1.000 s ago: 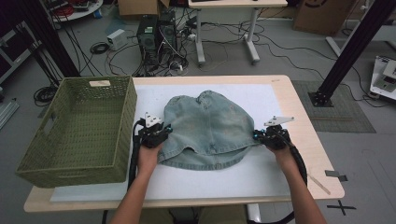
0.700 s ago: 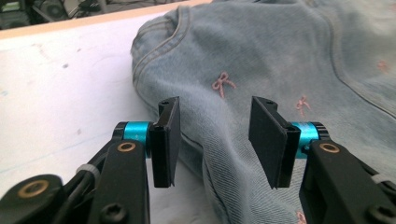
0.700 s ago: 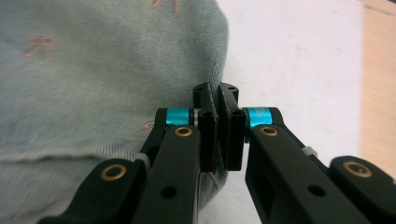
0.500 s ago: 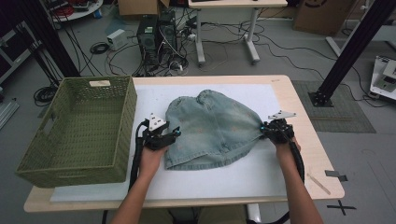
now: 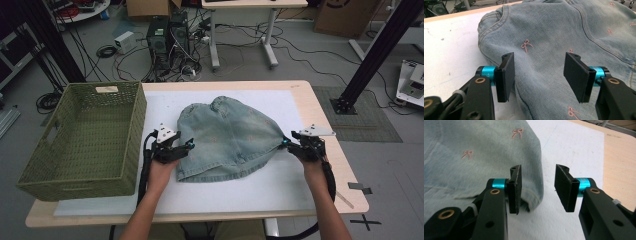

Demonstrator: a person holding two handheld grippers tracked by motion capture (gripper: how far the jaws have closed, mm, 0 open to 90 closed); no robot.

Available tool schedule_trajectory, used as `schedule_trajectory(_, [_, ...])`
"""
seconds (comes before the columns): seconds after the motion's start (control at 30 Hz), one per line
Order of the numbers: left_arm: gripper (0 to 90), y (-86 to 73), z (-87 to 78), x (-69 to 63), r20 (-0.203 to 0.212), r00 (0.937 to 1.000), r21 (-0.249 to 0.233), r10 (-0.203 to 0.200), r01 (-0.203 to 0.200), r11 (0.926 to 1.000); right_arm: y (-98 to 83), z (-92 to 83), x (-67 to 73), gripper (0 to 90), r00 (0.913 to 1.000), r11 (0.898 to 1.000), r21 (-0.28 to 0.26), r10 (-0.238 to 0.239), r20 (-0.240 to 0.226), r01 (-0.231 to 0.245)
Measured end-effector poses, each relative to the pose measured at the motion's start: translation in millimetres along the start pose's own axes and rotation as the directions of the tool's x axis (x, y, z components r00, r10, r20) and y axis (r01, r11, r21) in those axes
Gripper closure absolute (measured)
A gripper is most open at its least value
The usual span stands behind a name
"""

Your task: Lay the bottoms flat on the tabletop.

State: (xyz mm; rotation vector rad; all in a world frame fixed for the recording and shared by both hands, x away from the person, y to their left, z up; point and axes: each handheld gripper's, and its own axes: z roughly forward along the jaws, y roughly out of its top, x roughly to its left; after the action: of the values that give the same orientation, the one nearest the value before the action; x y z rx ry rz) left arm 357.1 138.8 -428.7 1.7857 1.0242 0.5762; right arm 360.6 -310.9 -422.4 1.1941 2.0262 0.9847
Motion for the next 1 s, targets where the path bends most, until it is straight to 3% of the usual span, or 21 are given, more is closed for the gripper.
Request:
schedule_trajectory(0.3, [42.4,-3.0,-3.3,-6.1,0.0,1.0,-0.009,0.003,-0.003,1.0,-26.1,-10.2,-2.7,58.9,0.9988,0.999,0.027,0.045,-0.019,-0.045])
schedule_trajectory(0.43, [42.4,-6.2,-5.5,-8.4,-0.001,1.0,-0.002,0.002,-0.002,1.0,-29.5,-2.5,1.1,59.6,0.9968,0.996,0.08,0.055,-0.058,-0.05])
schedule_trajectory(0.53, [42.4,-7.6,-7.4,-9.8,-0.002,1.0,-0.002,0.006,-0.006,1.0,-26.3,5.3,5.0,62.4,0.9949,0.992,0.111,0.066,-0.075,-0.058])
schedule_trajectory(0.7, [42.5,-8.9,-8.8,-6.7,-0.009,1.0,0.0,0.003,-0.003,1.0,-21.0,15.0,4.6,76.0,0.9938,0.985,0.14,0.103,-0.042,-0.096])
schedule_trajectory(0.9, [42.5,-10.8,-10.9,-2.6,-0.016,0.9999,0.001,-0.004,0.004,1.0,-22.4,11.1,1.5,88.9,0.9969,0.986,0.156,0.067,-0.041,-0.06])
schedule_trajectory(1.0, [42.6,-11.3,-12.8,-1.8,-0.019,0.9998,-0.001,-0.002,0.002,1.0,-23.3,2.3,-0.3,89.4,0.9984,0.985,0.169,0.041,-0.04,-0.034])
